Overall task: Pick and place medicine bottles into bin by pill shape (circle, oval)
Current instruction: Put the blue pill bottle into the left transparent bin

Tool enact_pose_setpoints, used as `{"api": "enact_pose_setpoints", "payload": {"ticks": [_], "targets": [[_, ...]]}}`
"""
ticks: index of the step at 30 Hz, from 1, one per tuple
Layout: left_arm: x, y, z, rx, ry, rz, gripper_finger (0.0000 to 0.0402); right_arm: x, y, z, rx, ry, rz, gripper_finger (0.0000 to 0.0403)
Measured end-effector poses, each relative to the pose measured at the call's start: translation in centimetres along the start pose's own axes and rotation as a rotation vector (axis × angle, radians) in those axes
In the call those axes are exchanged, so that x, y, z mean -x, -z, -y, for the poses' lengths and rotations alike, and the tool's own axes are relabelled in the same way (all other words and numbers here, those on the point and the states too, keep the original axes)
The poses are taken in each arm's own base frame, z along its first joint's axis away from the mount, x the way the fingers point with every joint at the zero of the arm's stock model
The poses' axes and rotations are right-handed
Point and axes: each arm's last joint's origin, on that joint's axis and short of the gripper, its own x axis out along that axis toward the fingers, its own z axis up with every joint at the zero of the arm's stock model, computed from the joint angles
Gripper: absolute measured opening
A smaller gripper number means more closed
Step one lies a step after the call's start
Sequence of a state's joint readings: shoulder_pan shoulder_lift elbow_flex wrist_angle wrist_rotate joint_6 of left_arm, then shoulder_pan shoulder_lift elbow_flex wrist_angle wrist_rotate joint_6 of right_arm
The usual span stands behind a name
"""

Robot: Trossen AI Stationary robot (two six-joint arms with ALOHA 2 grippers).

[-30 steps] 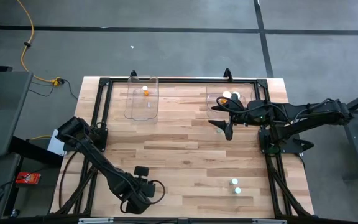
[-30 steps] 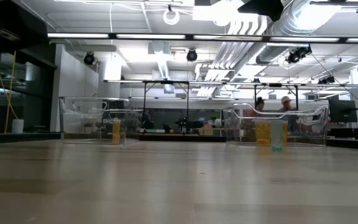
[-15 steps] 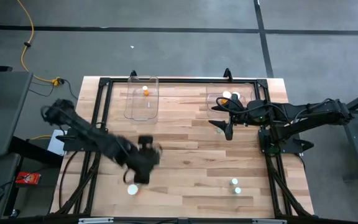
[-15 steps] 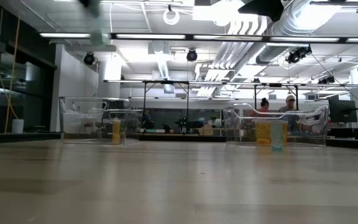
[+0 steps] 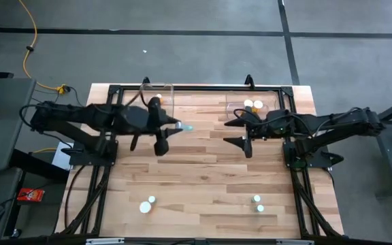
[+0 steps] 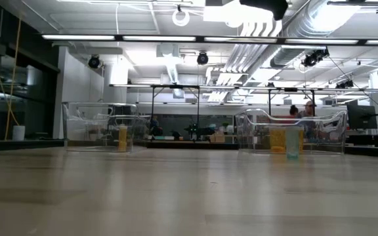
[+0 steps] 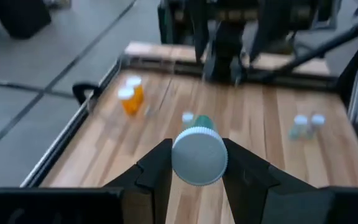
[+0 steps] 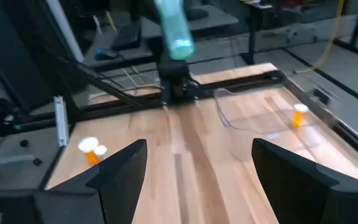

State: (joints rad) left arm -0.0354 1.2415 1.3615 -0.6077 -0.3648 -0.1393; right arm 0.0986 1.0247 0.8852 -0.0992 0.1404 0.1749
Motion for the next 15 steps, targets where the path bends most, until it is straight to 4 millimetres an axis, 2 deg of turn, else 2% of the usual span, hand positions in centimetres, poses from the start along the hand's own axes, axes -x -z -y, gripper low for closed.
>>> {"api": "enact_pose_setpoints", "payload": {"ticks": [3,8,11,15], "targets": [[-0.8,-0.1,-0.5,0.016,0.008,0.055,0.0112,-1.0,0.1,-0.2,0.013,-0.034,0.013,0.0282],[-2.7,2.1,-0.3,0.068,0.046,0.118,0.0113,-2.1,0.3,-0.4,0.023,-0.049,0.022,0.0282],[-3.1,3.2,-0.2,0.106,0.061,0.136,0.0113,-2.2,0.3,-0.4,0.022,-0.050,0.028,0.0282],[-3.2,3.3,-0.2,0.123,0.079,0.178,0.0113,-2.2,0.2,-0.4,0.022,-0.046,0.034,0.0282]]}}
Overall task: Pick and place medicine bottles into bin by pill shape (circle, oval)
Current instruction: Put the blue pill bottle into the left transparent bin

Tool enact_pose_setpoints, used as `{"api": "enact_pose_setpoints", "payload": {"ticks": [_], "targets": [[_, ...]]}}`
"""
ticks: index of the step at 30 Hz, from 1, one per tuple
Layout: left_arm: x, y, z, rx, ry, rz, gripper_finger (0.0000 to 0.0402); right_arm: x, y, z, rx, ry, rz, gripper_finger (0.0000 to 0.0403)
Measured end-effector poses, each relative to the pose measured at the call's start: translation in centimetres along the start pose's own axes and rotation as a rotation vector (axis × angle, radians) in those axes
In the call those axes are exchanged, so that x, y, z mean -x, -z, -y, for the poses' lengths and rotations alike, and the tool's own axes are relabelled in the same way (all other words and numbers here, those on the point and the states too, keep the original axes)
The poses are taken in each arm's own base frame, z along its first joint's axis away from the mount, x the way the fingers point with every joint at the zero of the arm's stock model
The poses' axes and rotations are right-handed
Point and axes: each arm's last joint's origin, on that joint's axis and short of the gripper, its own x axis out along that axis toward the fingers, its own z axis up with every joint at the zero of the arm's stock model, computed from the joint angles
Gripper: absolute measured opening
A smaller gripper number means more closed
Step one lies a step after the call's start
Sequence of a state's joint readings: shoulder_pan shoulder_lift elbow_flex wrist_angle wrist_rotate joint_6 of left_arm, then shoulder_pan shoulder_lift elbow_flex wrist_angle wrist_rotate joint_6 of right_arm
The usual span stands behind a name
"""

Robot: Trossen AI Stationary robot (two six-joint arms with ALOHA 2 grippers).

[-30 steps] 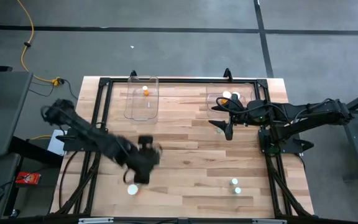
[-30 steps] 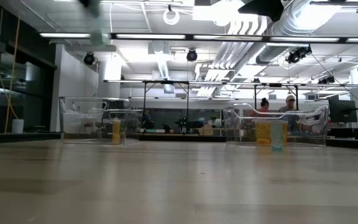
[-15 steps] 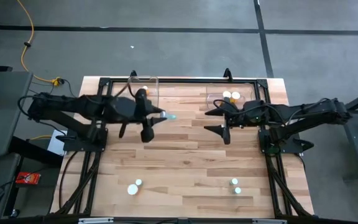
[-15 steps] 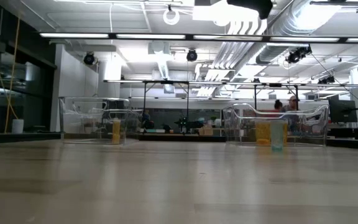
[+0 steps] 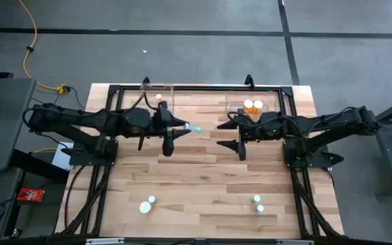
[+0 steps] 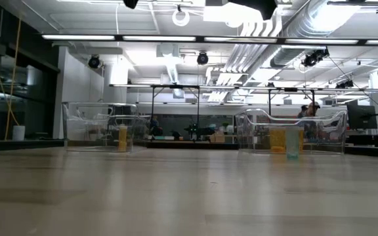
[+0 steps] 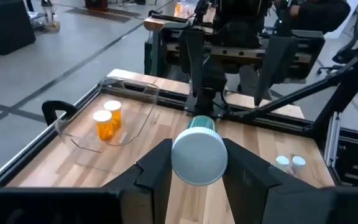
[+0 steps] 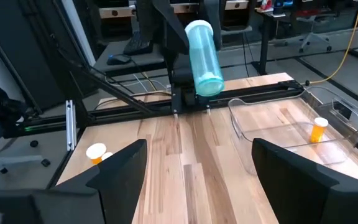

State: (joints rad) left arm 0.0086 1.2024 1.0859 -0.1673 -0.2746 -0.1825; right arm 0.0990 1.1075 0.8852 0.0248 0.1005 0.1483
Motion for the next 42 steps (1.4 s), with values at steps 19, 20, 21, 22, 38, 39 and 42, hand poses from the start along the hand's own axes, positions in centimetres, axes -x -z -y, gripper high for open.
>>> {"api": "enact_pose_setpoints", "payload": {"ticks": [19,20,21,22,38,39,42], "targets": [[1.8,-2.9,-2.1,-0.166,-0.193,-0.062,0.0113,0.0,-0.1,0.1,0.044,0.014,0.005,0.0282],[2.2,-3.2,-2.9,-0.173,-0.245,-0.104,0.0113,0.0,-0.1,0.1,0.044,0.021,0.006,0.0282],[2.6,-3.6,-3.7,-0.176,-0.290,-0.148,0.0113,0.0,-0.1,0.1,0.043,0.026,0.007,0.0282],[3.0,-3.8,-4.6,-0.176,-0.326,-0.192,0.0113,0.0,-0.1,0.1,0.043,0.032,0.007,0.0282],[1.0,6.3,-17.8,-0.035,-0.372,-0.911,0.0113,0.0,-0.1,0.2,0.008,0.063,0.010,0.0282],[0.6,6.9,-18.2,-0.046,-0.357,-0.933,0.0113,0.0,0.0,0.2,0.008,0.063,0.009,0.0282],[-0.9,8.2,-19.3,-0.089,-0.333,-0.961,0.0113,0.0,0.0,0.2,0.008,0.073,0.005,0.0282]]}}
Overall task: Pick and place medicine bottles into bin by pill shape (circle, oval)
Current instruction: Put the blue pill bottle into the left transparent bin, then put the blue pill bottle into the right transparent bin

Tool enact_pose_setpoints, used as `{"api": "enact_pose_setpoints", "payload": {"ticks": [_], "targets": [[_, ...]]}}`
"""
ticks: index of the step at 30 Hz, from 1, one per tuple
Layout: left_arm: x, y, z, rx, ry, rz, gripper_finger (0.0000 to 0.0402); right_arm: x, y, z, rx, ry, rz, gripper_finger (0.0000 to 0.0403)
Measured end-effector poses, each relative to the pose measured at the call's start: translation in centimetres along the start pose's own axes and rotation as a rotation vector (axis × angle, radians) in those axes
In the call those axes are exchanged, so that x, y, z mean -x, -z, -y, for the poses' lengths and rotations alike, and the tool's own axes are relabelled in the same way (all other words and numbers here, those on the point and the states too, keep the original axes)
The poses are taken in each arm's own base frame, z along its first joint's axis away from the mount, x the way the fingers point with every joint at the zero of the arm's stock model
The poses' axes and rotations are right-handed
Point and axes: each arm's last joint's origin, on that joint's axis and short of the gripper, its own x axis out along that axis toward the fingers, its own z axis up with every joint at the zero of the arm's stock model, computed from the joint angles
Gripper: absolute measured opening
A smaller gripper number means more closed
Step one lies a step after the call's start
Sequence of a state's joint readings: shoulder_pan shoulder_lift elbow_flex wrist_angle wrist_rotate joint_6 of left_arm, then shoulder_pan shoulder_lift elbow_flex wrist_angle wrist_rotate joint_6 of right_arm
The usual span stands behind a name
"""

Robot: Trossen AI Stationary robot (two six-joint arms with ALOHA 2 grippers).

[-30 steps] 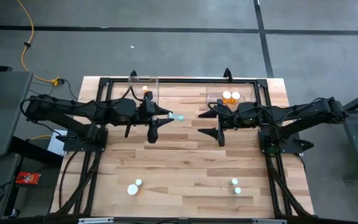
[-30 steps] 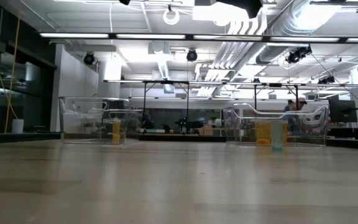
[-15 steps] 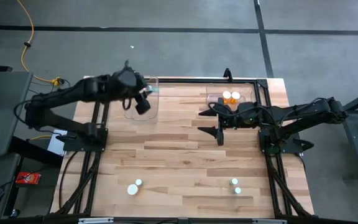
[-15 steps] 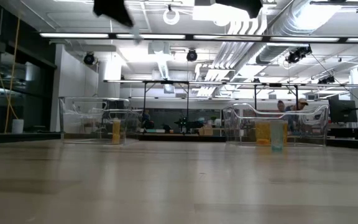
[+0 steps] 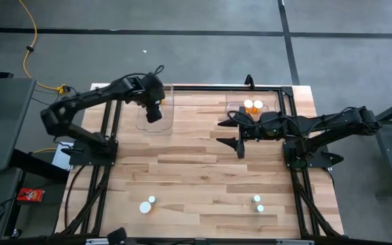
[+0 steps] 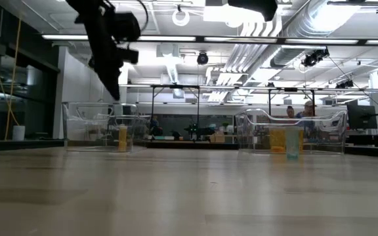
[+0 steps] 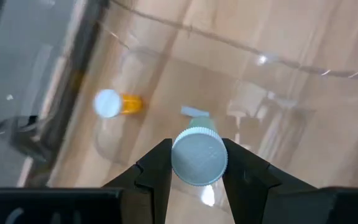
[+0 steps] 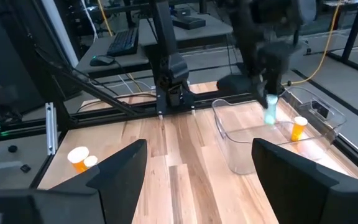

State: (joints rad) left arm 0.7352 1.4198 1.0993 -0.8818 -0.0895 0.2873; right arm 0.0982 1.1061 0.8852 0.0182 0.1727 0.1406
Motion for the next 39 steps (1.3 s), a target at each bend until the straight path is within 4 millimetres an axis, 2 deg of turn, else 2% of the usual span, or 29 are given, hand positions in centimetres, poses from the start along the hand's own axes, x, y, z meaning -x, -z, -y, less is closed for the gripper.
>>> {"api": "enact_pose_setpoints", "payload": {"ticks": [8,12,16,32,35,39], "targets": [[-5.2,-0.8,-0.8,-0.047,0.029,-0.114,0.0113,0.0,0.0,0.1,-0.020,0.028,0.005,0.0282],[-6.7,-0.9,-1.1,-0.058,0.032,-0.142,0.0113,0.0,0.0,0.1,-0.043,0.029,0.005,0.0282],[-7.2,-1.0,-1.3,-0.053,0.023,-0.139,0.0113,0.0,0.0,0.1,-0.042,0.036,0.007,0.0282],[-6.8,-1.2,-1.4,-0.028,0.017,-0.124,0.0203,0.0,0.0,0.1,-0.043,0.037,0.007,0.0282],[-5.1,-1.6,-1.6,-0.017,0.023,-0.096,0.0210,0.0,0.0,0.1,-0.043,0.037,0.007,0.0282],[-1.0,-2.4,-2.2,-0.005,-0.008,0.000,0.0211,0.0,0.0,0.1,-0.042,0.037,0.007,0.0282]]}}
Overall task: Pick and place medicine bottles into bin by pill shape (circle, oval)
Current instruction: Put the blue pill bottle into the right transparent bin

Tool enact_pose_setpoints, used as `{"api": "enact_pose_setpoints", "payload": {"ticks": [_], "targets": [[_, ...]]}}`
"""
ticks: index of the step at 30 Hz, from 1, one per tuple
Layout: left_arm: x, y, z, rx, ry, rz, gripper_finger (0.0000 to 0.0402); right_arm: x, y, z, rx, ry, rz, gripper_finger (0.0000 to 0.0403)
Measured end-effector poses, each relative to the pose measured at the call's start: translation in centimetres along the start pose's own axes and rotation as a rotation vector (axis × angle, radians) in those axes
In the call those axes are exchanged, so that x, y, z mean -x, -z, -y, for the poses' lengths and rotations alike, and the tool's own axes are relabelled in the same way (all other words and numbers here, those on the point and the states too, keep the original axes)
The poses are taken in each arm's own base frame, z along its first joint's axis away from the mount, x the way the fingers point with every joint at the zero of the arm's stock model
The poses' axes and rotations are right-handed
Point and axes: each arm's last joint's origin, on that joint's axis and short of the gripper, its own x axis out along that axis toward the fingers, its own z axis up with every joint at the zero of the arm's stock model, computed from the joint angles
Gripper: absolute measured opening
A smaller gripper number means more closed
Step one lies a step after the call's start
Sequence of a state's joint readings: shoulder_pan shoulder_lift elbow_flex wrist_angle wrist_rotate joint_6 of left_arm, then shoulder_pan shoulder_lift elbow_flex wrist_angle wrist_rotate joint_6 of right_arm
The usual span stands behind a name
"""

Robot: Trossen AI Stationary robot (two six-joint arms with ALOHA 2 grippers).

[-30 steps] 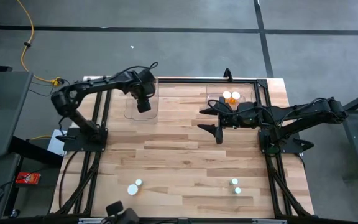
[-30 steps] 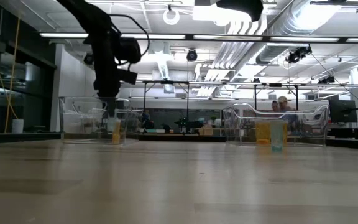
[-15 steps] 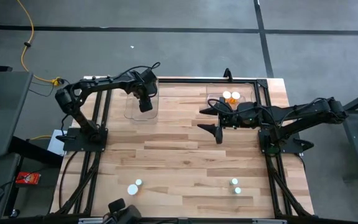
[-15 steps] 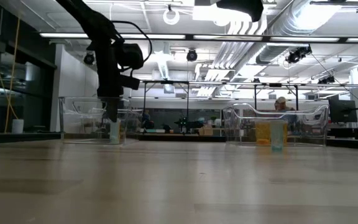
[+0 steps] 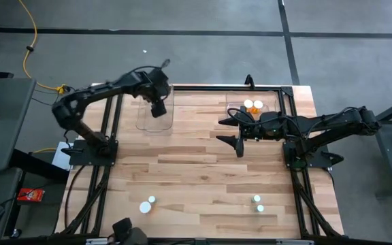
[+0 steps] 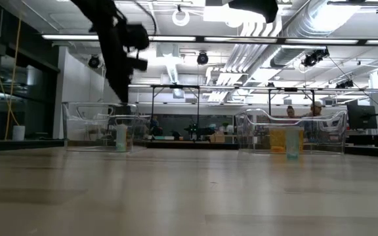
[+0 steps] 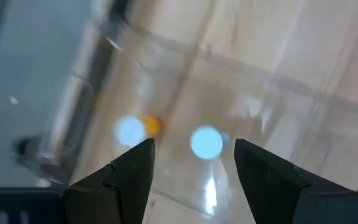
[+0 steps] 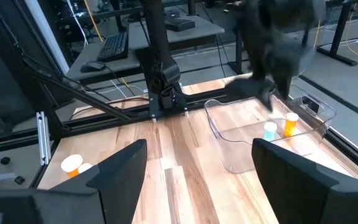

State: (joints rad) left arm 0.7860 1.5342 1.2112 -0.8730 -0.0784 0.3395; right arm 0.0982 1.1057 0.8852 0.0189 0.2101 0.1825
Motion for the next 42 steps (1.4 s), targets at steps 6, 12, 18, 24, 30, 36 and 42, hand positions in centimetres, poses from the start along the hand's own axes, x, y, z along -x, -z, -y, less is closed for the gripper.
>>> {"api": "enact_pose_setpoints", "payload": {"ticks": [6,12,18,24,30,36,42], "targets": [[8.2,0.2,-0.2,0.180,0.043,0.380,0.0211,0.0,0.0,0.0,0.007,0.001,0.000,0.0282],[14.1,3.0,2.8,0.283,0.223,0.822,0.0211,0.0,0.0,0.0,0.008,0.001,0.000,0.0282],[14.8,6.6,7.7,0.309,0.372,1.097,0.0211,0.0,0.0,0.0,0.008,0.001,0.000,0.0282],[13.3,8.8,11.7,0.322,0.437,1.212,0.0211,0.0,0.0,0.0,0.033,0.001,0.000,0.0282],[13.5,9.3,13.0,0.313,0.406,1.239,0.0211,0.0,0.0,0.0,0.027,0.001,0.001,0.0282],[13.6,9.3,13.1,0.307,0.420,1.239,0.0211,0.0,0.0,0.0,-0.072,0.004,-0.012,0.0282],[13.6,9.3,13.2,0.291,0.440,1.237,0.0211,0.4,0.2,0.6,-0.173,0.296,-0.330,0.0282]]}}
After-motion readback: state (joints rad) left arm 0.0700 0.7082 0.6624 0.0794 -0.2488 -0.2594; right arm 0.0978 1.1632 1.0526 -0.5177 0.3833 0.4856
